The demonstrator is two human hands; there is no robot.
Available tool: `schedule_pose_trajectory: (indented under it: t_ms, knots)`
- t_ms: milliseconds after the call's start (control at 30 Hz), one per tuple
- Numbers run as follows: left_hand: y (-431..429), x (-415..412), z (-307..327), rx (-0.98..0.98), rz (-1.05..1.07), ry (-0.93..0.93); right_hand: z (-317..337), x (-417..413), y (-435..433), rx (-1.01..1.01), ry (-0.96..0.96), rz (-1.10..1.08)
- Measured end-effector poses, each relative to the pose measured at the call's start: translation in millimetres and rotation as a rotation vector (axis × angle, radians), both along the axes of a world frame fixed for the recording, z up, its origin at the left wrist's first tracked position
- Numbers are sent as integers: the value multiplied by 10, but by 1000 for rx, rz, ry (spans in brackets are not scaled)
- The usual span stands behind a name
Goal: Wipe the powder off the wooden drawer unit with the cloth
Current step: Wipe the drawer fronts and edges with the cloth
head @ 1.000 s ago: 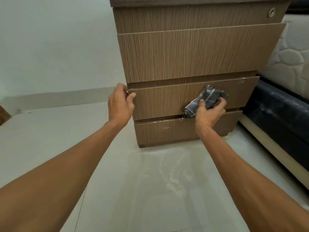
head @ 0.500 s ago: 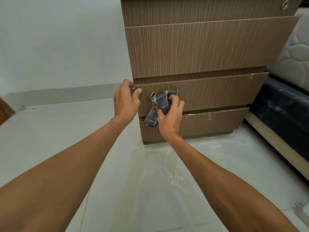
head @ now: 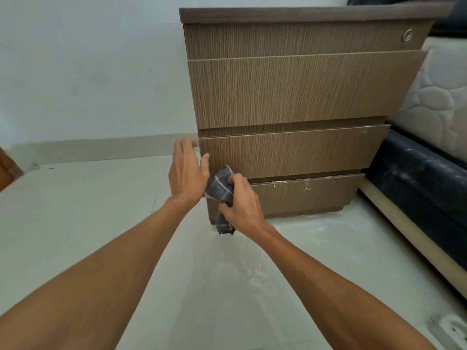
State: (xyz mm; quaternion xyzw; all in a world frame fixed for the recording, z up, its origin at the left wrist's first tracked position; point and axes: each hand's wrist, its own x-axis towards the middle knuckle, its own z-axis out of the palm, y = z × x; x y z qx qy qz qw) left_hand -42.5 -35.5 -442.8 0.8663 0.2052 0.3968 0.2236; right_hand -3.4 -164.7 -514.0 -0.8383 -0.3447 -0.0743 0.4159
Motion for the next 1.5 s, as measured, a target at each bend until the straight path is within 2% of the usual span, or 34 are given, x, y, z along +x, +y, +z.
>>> schedule_pose_trajectory:
  t_ms: [100, 267, 600, 1033, 1200, 1400, 1433, 1500]
  knots:
    - [-37, -40, -175, -36, 62, 75, -11, 151, -476, 79, 23, -131]
    - [-144, -101, -498, -119, 100, 296, 31, 378, -1184, 49, 2, -283]
    - [-257, 4, -646, -92, 78, 559, -16, 432, -1538, -34, -37, -312]
    - [-277, -167, -610, -119, 35, 522, 131, 282, -1261, -79, -92, -216]
    - [-292, -230, -603, -144, 38, 501, 249, 143, -860, -255, -224, -89]
    - [-203, -236, -466, -267, -10, 489, 232, 10, -161, -472, -448, 115]
    - [-188, -288, -441, -260, -18, 507, 194, -19, -116, -508, -458, 120]
    - [-380, -125, -722, -263, -59, 615, -192, 113, -306, -540, -348, 96]
